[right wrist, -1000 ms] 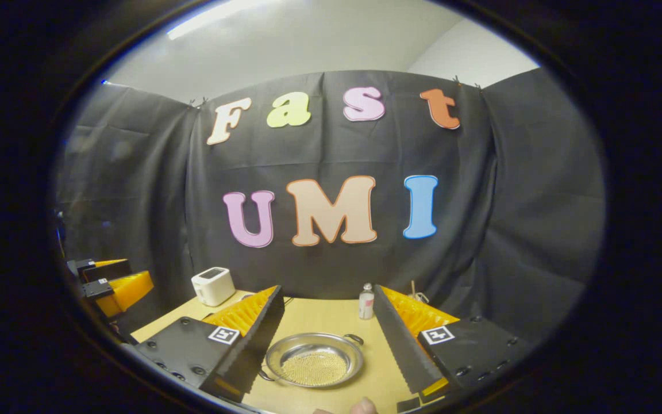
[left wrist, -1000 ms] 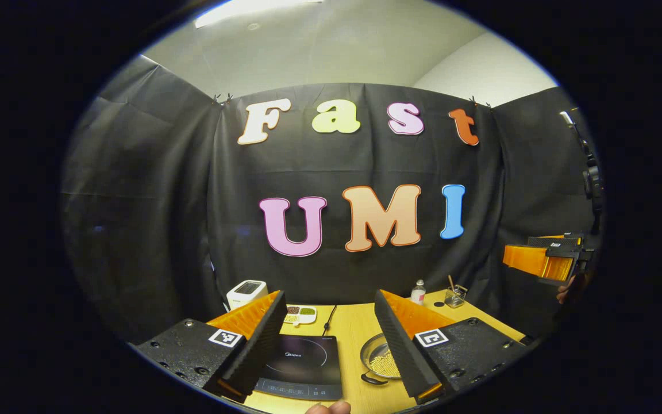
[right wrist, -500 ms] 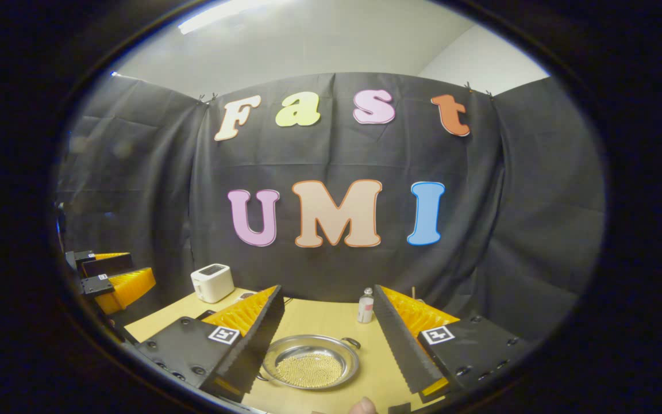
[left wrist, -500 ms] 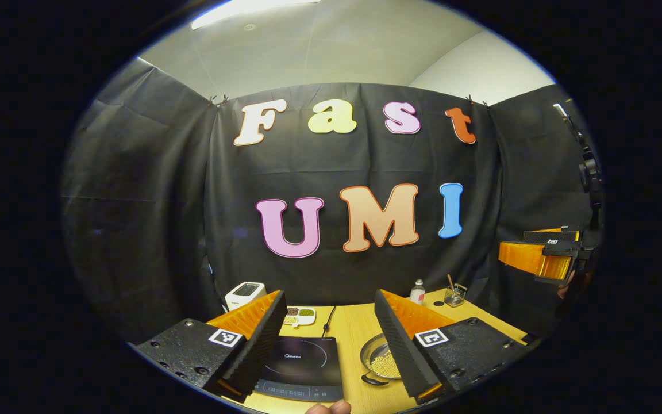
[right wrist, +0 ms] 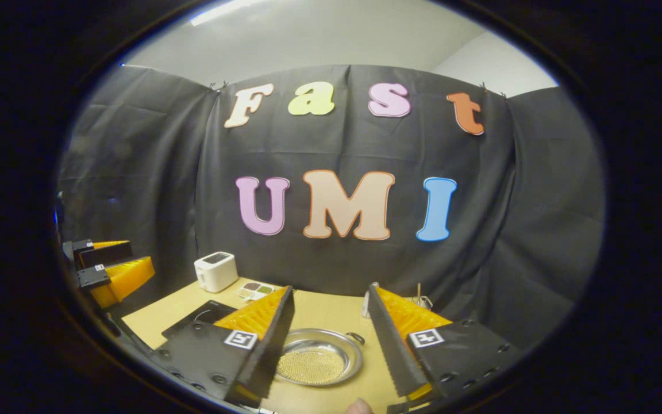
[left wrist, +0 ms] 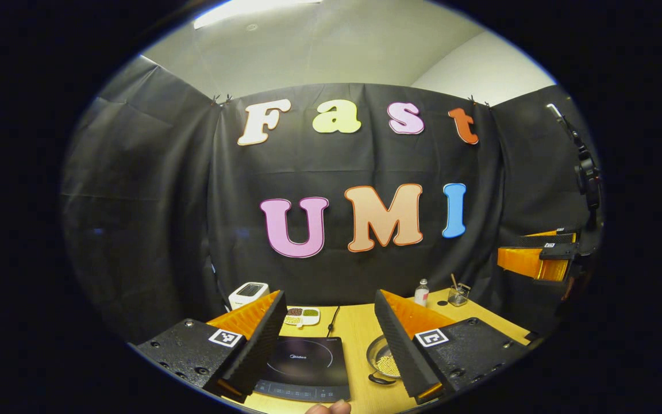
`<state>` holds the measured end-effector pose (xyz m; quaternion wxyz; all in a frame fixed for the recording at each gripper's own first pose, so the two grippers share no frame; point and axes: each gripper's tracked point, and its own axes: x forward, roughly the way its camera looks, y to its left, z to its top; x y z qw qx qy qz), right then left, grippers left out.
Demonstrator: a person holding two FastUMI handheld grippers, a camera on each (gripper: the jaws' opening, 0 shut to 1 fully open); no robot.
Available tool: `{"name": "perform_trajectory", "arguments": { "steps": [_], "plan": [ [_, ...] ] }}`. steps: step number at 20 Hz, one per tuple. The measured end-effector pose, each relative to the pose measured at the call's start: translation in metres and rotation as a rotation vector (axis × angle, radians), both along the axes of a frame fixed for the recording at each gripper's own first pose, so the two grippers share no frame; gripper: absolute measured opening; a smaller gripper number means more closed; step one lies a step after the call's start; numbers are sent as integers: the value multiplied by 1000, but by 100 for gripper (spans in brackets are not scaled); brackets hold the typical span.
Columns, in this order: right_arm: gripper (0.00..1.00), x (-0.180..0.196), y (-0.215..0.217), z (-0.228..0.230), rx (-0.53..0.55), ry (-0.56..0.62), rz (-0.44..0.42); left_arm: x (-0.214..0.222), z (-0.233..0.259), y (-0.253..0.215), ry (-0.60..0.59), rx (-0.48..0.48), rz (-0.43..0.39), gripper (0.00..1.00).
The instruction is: First push the handle of the pot to place it horizontally, then grasp the pot with both hands and set it on the induction cooktop.
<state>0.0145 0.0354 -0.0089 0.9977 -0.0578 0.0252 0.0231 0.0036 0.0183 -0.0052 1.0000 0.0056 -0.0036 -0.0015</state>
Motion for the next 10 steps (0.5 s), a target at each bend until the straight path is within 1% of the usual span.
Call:
{"name": "perform_trajectory", "arguments": {
  "steps": [1,3,4,5,6,7,8,10],
  "plan": [
    [70,0,5,-4,-9,12,3,0,0,3,1,0,0,90],
    [46,4,7,-7,-25,19,-15,1,-1,9,-1,-3,-2,90],
    [34,5,8,-7,-28,19,-24,1,-2,11,-3,-4,-4,93],
    [22,6,15,-12,-18,30,-15,3,-1,14,-4,-5,-6,93],
    [10,7,21,-16,-4,42,-5,3,-3,17,-4,-7,-9,90],
    [7,9,19,-22,11,55,-8,3,-2,19,-8,-9,-15,93],
    [0,12,28,-30,31,91,5,4,-2,22,-10,-9,-21,93],
    [1,11,34,-47,41,146,13,7,-7,26,-6,-6,-31,90]
  ]
}}
